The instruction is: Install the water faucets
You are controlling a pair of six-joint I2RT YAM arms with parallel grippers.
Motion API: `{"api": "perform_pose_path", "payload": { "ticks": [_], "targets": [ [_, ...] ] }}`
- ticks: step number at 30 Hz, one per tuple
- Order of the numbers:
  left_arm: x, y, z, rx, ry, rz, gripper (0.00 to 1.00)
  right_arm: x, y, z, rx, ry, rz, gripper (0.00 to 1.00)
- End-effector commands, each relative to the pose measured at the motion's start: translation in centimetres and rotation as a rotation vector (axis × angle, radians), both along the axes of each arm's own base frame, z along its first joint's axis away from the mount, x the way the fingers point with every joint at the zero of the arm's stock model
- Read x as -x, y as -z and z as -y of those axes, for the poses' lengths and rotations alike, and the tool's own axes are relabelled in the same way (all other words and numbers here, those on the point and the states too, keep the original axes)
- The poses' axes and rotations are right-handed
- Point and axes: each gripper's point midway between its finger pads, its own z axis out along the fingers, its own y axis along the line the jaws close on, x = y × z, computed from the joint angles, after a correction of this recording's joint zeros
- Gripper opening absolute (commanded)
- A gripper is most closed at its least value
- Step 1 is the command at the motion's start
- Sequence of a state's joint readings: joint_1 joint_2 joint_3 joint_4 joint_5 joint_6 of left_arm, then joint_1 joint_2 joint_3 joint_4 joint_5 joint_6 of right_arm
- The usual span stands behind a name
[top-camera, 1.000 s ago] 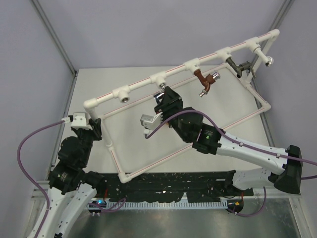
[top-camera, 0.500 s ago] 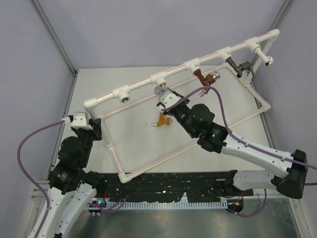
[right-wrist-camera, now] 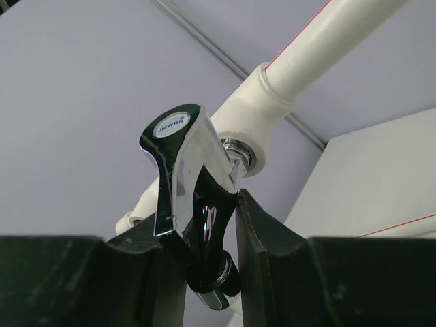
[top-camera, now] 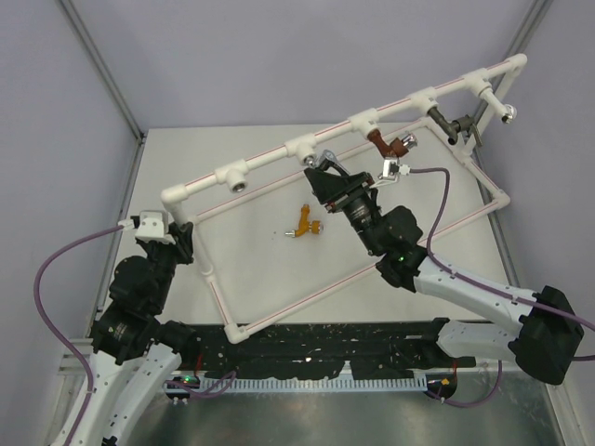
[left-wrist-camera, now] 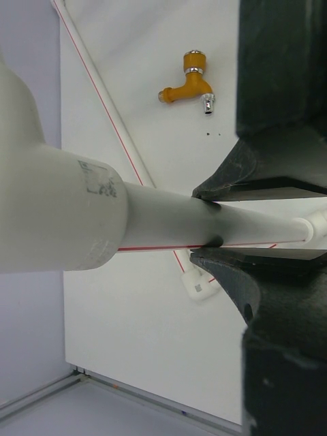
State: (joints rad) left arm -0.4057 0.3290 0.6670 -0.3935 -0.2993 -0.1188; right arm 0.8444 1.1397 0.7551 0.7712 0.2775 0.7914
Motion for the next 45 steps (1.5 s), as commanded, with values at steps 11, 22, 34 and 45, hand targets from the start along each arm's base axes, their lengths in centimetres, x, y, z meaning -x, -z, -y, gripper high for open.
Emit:
{"api": "perform_pose_path", "payload": {
  "ticks": [11,22,34,45],
  "targets": [
    [0.4,2.2,0.9,-0.021,0.05,-0.092,0.0,0.7,-2.4,5.2,-0.003,0.147,0.086,0.88],
    [0.3,2.4,1.0,-0.024,0.055,-0.099,0.0,4.1,-3.8,8.3,0.621,0.23,0.38,0.92],
    [0.2,2.6,1.0,-0.028,0.053,-0.106,0.0,5.5,-6.0,5.8,1.511,0.153,0.907,0.93],
    [0.3,2.5,0.9,-0.027,0.05,-0.103,0.0,1.9,-4.1,3.5,2.228,0.413,1.064,0.96]
  ]
}}
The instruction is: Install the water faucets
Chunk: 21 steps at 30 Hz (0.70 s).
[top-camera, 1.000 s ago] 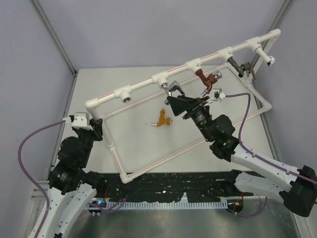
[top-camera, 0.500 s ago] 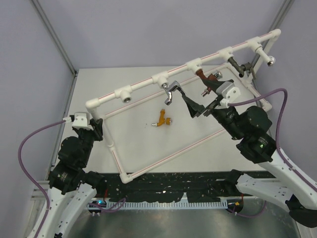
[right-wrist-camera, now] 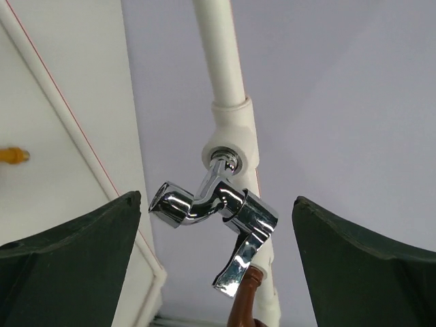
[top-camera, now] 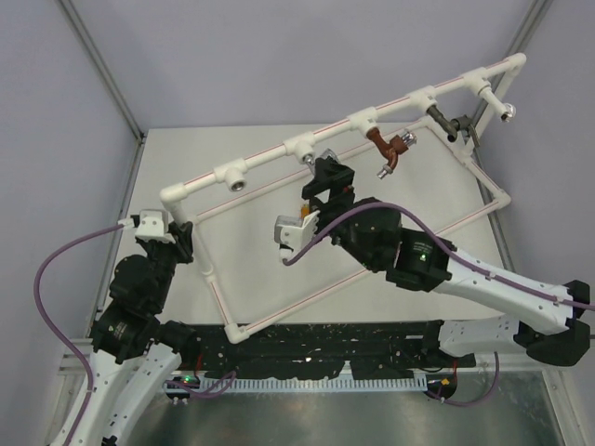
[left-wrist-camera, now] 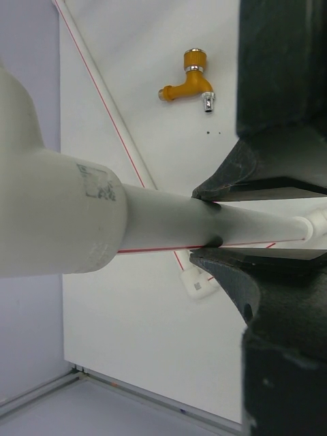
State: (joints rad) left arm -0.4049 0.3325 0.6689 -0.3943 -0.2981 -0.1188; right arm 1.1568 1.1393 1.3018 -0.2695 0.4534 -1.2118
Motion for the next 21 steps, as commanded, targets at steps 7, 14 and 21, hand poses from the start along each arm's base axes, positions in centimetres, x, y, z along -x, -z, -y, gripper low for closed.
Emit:
{"api": "perform_pose_path", "payload": {
  "ticks": [7,14,21],
  "targets": [
    [0.4,2.3,0.9,-0.023,0.054,-0.093,0.0,-2.8,-1.5,1.7,0.321,0.23,0.326,0.97],
    [0.5,2.3,0.9,-0.022,0.053,-0.09,0.0,-3.5,-1.3,0.2,0.295,0.223,0.335,0.9],
    [0.5,2.2,0.8,-0.02,0.051,-0.087,0.0,-4.8,0.4,0.4,0.277,0.242,0.277,0.52]
  ]
}}
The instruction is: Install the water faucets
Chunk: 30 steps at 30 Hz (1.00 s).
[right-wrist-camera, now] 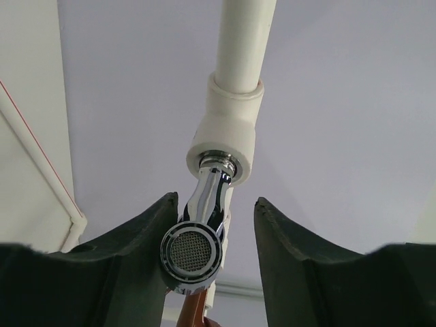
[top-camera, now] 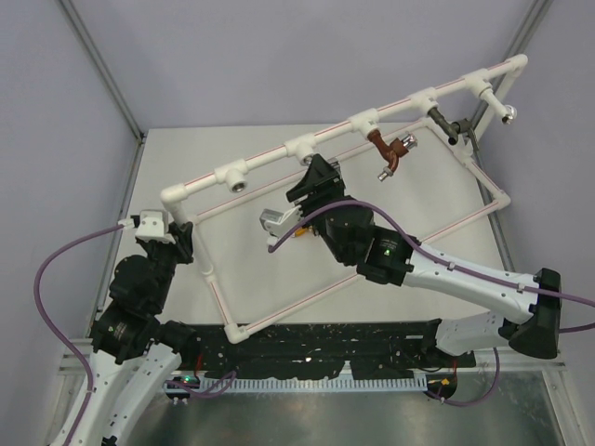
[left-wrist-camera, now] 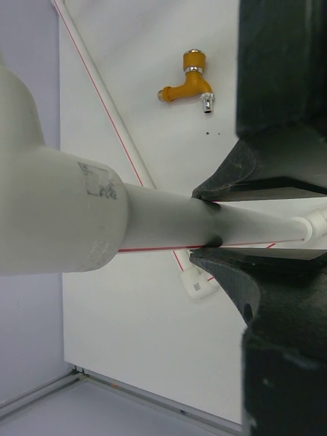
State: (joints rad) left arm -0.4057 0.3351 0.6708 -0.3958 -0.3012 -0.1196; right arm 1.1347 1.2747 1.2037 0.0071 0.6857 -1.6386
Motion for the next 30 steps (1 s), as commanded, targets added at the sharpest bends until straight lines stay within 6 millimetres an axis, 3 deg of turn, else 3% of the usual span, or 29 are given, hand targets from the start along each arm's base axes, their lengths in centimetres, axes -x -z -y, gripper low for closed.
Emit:
{"api": "perform_pose_path", "payload": {
  "ticks": [1,5,9,14,18,23,30],
  "targets": [
    [0.6,2.2,0.9,-0.019,0.054,-0.083,0.0,-0.5,-0.9,0.4,-0.062,0.013,0.011,0.45],
    [0.5,2.2,0.8,-0.021,0.052,-0.083,0.0,-0.8,0.0,0.2,-0.191,-0.004,-0.1,0.23],
    [0.5,2.2,0.9,-0.022,0.054,-0.085,0.0,-0.4,1.1,-1.0,-0.472,-0.052,-0.303,0.05],
    [0.5,2.3,0.9,-0.02,0.055,-0.086,0.0,1.0,-0.5,-2.7,-0.897,-0.165,-0.519,0.05],
    [0.5,2.3,0.9,-0.023,0.055,-0.088,0.0,1.2,-2.8,-2.3,-1.377,-0.221,-0.698,0.05],
    [0.5,2.2,1.0,-0.021,0.058,-0.088,0.0,1.1,-4.4,0.1,-2.013,-0.398,-0.926,0.05],
    [0.5,2.3,1.0,-0.021,0.06,-0.089,0.0,0.7,-3.6,2.4,-2.61,-0.596,-1.185,0.05]
  ]
}}
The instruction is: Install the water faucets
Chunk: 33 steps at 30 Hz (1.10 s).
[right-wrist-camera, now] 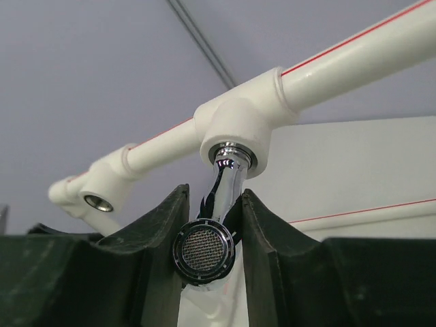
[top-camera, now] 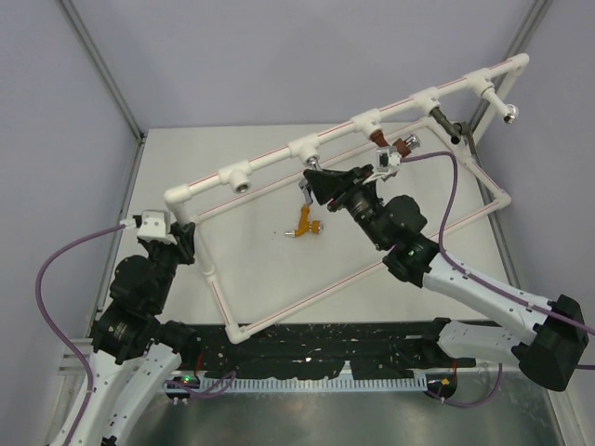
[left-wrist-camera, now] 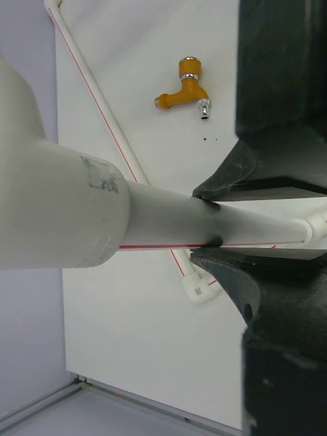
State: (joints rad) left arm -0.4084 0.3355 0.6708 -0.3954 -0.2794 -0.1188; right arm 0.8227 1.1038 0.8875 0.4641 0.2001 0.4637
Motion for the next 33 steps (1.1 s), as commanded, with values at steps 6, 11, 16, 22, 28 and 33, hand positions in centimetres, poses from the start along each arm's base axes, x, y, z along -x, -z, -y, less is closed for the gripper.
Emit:
{"api": "perform_pose_path", "payload": {
  "ticks": [6,11,16,22,28,33],
  "targets": [
    [0.4,2.4,0.6,-0.025,0.035,-0.093,0.0,0.4,-4.8,4.9,-0.795,-0.056,-0.178,0.08],
    [0.3,2.5,0.6,-0.025,0.034,-0.097,0.0,1.3,-5.5,5.2,-0.647,-0.031,-0.094,0.61],
    [0.3,2.5,0.5,-0.027,0.029,-0.097,0.0,2.2,-6.6,6.2,-0.422,0.038,0.025,0.8],
    [0.3,2.4,0.6,-0.026,0.032,-0.094,0.0,3.8,-8.7,6.0,0.109,0.048,0.263,0.91],
    [0.3,2.4,0.6,-0.025,0.032,-0.093,0.0,5.2,-9.0,6.4,0.678,-0.016,0.514,0.93],
    [0.3,2.5,0.5,-0.027,0.029,-0.097,0.0,5.2,-7.3,6.3,1.058,-0.073,0.64,0.93]
  ]
}}
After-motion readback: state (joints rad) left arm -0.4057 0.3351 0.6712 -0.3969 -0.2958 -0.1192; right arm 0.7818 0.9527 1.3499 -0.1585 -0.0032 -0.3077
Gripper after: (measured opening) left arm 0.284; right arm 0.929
